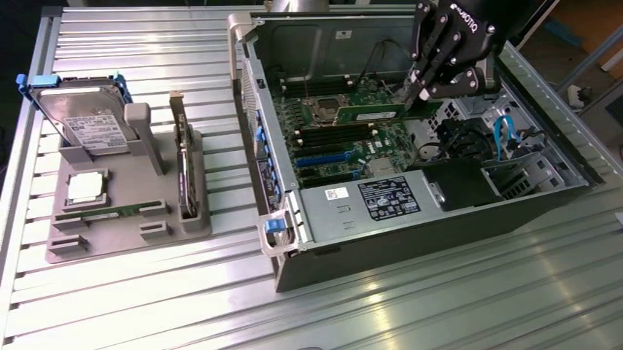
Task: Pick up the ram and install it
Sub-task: 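Pick up the ram and move it above insertion slot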
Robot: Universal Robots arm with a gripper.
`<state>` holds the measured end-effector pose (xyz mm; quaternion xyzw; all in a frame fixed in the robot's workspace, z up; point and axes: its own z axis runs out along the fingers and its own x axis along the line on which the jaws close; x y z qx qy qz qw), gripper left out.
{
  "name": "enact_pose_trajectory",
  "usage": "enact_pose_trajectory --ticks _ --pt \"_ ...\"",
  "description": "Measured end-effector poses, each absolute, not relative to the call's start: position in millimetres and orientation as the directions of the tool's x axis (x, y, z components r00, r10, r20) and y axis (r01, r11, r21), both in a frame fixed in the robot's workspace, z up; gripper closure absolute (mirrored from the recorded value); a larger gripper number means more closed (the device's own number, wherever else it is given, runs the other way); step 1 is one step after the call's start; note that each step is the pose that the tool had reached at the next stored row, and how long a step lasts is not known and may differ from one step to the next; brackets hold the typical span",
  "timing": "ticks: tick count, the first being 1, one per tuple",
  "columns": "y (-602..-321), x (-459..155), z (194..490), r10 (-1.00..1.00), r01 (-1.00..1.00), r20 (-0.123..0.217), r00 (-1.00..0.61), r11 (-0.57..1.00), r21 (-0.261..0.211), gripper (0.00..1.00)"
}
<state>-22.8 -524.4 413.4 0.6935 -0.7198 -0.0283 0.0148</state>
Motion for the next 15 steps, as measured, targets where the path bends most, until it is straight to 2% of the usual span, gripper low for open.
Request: enact_pose_trajectory --ticks 15 --pt "-516.6 -22.7 412.6 -0.999 -0.997 -0.018 -0.038 0.037 0.061 0.88"
